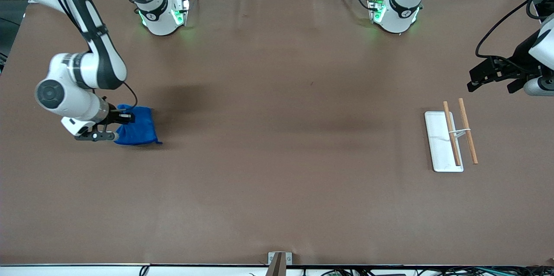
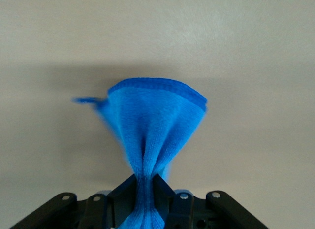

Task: Right arm passes towel to left arm to hang
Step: 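Carry the towel to mid-table with the right gripper while the left gripper approaches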

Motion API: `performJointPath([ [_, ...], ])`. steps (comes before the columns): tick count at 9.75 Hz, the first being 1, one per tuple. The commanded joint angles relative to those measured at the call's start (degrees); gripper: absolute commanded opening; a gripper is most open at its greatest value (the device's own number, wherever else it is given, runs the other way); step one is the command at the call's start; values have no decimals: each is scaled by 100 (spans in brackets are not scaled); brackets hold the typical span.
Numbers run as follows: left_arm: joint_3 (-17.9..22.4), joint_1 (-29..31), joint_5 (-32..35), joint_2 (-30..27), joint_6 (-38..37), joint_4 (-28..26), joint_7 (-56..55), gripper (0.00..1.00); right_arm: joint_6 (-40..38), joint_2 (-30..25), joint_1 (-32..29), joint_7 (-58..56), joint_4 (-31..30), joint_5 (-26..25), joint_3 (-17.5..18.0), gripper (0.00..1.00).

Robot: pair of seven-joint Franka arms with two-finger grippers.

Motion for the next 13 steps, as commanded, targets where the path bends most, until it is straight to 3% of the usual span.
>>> performJointPath([
  [1, -19, 0, -30, -15, 46, -246, 103, 100, -1269, -57, -26, -134, 907, 814, 398, 0],
  [4, -36, -9, -100, 12, -60, -263, 121, 100, -1425, -268, -8, -134, 998, 2570, 943, 0],
  [5, -36, -9, -361, 12, -86, -316, 130, 100, -1390, -329, -8, -143, 998, 3438, 1084, 0],
  [7, -36, -26, -863, -6, -95, -596, 418, 100, -1171, -312, -8, -152, 1051, 4715, 1373, 0],
  [10, -1, -53, -2406, -32, -560, -1193, 971, 100, -425, -303, 18, -230, 1068, 6648, 2041, 0],
  [12, 43, 0, -3801, -128, -587, -1982, 1437, 100, -56, -277, 45, -729, 1086, 8194, 2603, 0],
  [13, 165, 18, -4331, -172, -596, -2299, 1587, 100, 138, -242, 71, -854, 1095, 8672, 2841, 0],
])
